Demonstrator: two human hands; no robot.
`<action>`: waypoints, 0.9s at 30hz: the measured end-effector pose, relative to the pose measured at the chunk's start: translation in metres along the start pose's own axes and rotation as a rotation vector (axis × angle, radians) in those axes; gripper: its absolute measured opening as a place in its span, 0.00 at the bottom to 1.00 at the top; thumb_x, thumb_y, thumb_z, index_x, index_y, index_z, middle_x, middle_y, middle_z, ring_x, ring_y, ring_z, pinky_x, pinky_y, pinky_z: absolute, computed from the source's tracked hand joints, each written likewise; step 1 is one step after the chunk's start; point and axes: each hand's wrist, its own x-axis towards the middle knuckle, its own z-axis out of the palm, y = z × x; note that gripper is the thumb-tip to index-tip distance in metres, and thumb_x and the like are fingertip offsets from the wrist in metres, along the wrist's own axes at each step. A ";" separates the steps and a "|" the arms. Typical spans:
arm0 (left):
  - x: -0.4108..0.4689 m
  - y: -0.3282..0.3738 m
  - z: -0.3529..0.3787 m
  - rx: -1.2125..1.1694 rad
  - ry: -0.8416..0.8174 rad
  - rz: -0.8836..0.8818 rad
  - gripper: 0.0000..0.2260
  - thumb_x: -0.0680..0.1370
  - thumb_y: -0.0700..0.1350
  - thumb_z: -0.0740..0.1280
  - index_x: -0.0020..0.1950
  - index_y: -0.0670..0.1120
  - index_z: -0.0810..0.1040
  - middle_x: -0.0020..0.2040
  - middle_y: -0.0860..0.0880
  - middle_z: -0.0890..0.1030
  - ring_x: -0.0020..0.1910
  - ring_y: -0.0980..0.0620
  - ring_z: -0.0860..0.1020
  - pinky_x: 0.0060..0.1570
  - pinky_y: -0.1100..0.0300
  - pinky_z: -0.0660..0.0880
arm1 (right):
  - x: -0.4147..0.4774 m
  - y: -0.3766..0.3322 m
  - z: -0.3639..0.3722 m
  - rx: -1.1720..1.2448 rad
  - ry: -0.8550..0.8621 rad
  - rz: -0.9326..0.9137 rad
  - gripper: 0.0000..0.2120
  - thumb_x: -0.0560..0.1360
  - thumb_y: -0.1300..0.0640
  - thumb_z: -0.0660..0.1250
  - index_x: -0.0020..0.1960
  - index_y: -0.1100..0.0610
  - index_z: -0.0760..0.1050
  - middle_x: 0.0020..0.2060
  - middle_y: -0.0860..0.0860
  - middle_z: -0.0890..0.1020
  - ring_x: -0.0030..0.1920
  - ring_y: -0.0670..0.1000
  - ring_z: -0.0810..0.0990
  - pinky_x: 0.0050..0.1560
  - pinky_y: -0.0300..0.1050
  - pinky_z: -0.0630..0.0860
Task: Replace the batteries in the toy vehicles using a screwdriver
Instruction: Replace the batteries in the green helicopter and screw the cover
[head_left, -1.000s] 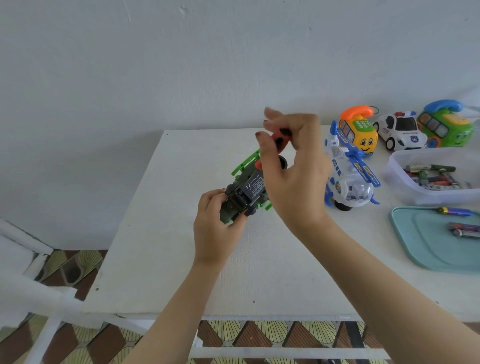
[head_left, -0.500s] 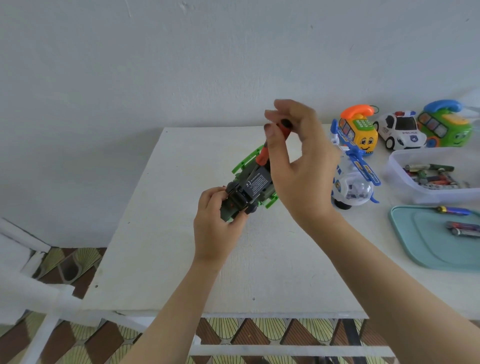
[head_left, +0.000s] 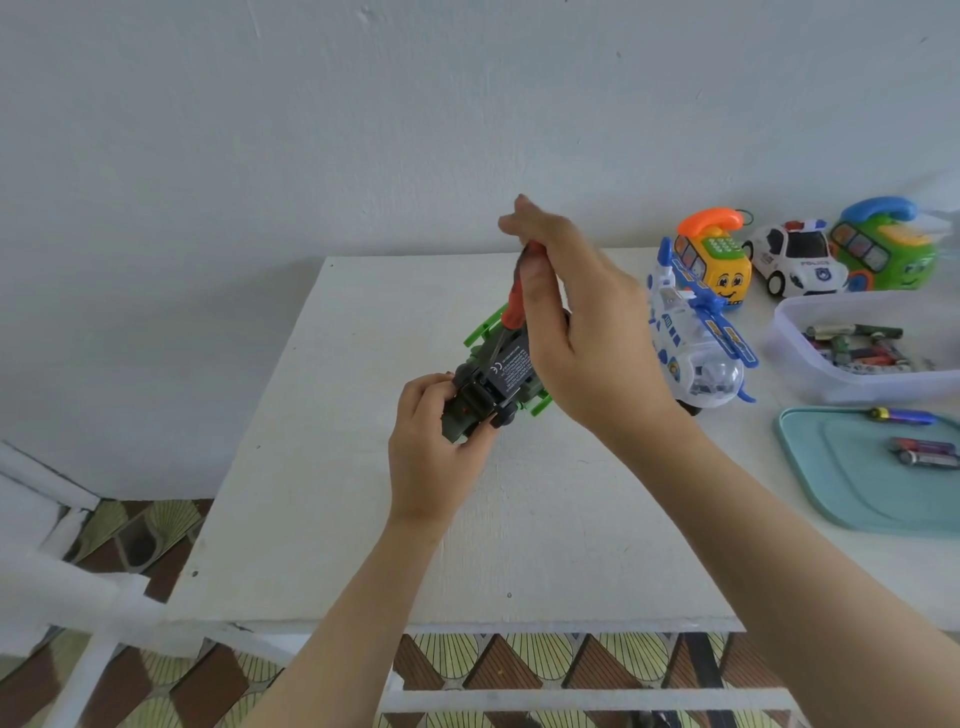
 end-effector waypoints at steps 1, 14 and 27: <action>0.000 0.000 0.000 -0.001 -0.003 0.000 0.15 0.65 0.39 0.80 0.45 0.37 0.79 0.50 0.44 0.79 0.46 0.62 0.71 0.44 0.80 0.68 | -0.001 0.000 -0.001 0.004 -0.008 -0.010 0.13 0.80 0.62 0.56 0.61 0.65 0.74 0.36 0.53 0.79 0.58 0.54 0.79 0.60 0.41 0.73; 0.002 -0.002 0.000 -0.011 0.064 -0.037 0.14 0.64 0.36 0.80 0.44 0.37 0.80 0.48 0.45 0.79 0.45 0.63 0.71 0.44 0.81 0.67 | -0.011 0.008 -0.042 -0.311 -0.182 0.186 0.10 0.78 0.53 0.64 0.43 0.59 0.75 0.29 0.41 0.78 0.25 0.40 0.72 0.25 0.31 0.63; 0.002 0.001 0.000 -0.003 0.086 -0.056 0.13 0.64 0.37 0.80 0.44 0.38 0.80 0.48 0.48 0.78 0.46 0.64 0.70 0.43 0.82 0.66 | -0.061 0.008 -0.051 -0.223 -0.420 0.481 0.15 0.70 0.40 0.60 0.36 0.52 0.72 0.18 0.46 0.68 0.21 0.46 0.61 0.24 0.35 0.58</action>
